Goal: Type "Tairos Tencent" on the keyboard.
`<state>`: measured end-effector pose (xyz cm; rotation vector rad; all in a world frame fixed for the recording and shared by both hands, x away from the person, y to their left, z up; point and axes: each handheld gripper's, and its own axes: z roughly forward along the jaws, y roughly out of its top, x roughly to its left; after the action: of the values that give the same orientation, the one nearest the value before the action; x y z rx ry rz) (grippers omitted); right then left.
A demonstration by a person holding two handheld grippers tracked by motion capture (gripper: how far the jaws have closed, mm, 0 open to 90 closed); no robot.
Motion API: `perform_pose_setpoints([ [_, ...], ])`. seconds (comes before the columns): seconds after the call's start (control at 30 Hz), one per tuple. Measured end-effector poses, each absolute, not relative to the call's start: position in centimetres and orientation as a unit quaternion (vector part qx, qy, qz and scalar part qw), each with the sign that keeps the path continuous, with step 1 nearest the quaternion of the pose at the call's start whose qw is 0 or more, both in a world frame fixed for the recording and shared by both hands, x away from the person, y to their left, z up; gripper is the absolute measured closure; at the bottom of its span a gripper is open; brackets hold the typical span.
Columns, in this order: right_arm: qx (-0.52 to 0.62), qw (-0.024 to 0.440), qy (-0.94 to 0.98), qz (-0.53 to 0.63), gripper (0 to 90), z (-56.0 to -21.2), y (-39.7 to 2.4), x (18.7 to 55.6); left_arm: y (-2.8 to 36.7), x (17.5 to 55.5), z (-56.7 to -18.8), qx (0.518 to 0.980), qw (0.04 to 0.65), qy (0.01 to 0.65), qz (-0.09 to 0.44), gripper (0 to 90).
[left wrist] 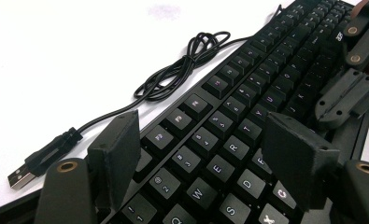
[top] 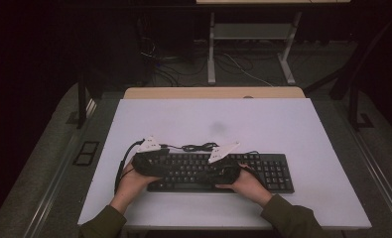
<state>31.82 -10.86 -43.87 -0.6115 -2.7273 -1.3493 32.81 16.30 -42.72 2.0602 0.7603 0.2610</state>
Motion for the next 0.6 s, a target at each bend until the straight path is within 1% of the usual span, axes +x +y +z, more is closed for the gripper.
perform_pose_setpoints([
  [0.17,-0.201,0.019,-0.874,-0.441,89.0,-43.6,-11.2,31.9,16.2,32.8,-42.7,0.833,0.450,0.305,0.106,29.2],
  [0.27,-0.203,0.021,-0.871,-0.448,83.0,-43.3,-11.4,32.0,16.2,32.8,-42.6,0.833,0.451,0.303,0.104,31.4],
  [0.33,-0.205,0.019,-0.869,-0.449,76.9,-43.1,-11.6,32.1,16.0,32.8,-42.6,0.834,0.450,0.302,0.103,33.6],
  [0.4,-0.209,0.018,-0.866,-0.454,69.1,-43.0,-11.8,32.1,15.9,32.8,-42.6,0.835,0.452,0.298,0.098,38.2],
  [0.43,-0.212,0.017,-0.864,-0.456,67.4,-42.9,-12.0,32.2,15.7,32.7,-42.7,0.834,0.454,0.298,0.093,40.7],
  [0.6,-0.221,0.007,-0.859,-0.462,57.7,-42.6,-12.7,32.5,15.0,32.7,-42.7,0.842,0.452,0.284,0.076,59.4],
])
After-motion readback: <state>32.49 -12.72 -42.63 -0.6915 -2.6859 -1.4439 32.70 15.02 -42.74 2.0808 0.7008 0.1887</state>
